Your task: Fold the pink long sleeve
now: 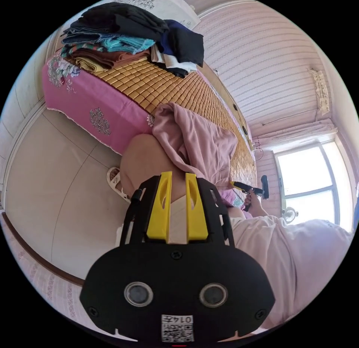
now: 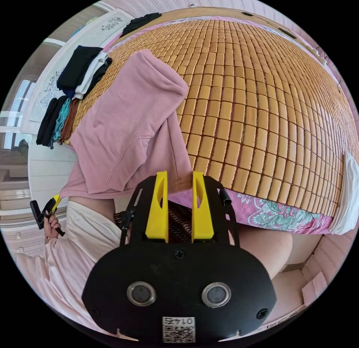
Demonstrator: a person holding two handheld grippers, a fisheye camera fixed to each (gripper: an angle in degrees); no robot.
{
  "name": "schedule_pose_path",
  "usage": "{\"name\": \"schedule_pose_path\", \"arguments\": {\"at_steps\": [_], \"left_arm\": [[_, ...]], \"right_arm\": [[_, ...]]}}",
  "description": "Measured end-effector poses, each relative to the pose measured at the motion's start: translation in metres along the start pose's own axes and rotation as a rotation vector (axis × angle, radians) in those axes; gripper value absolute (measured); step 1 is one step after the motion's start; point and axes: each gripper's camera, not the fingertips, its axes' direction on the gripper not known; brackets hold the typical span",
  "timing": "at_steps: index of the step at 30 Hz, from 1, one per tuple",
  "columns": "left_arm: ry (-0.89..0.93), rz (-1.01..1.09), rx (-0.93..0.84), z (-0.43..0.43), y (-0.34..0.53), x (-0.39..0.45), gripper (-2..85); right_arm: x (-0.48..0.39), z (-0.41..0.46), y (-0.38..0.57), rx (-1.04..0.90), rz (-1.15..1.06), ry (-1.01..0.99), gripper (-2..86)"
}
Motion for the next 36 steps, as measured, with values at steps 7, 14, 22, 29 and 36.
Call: {"name": "schedule_pose_path", "arguments": {"at_steps": [7,14,22,29,36], "left_arm": [[0.029,0.002,-0.145,0.046,-0.03,0.019,12.3],[0.07,0.096,-0.126,0.032,-0.04,0.057,12.3],[-0.318,0.285,-0.328,0.089,-0.029,0.114,13.1],[-0.289,0.327,-0.307,0.084,-0.01,0.137,-0.3],[-0.028,0.367,0.142,-0.02,-0.006,0.176,-1.0]], "right_arm": [[0.041,-0.01,0.009,0.0,0.019,-0.151,3.0],[0.093,-0.039,0.047,0.099,0.009,-0.361,1.8],[0.129,-0.04,0.076,0.103,-0.029,-0.408,1.5],[0.169,-0.06,0.116,0.224,-0.062,-0.511,1.2],[0.238,-0.118,0.16,0.551,-0.043,-0.949,0.9]]}}
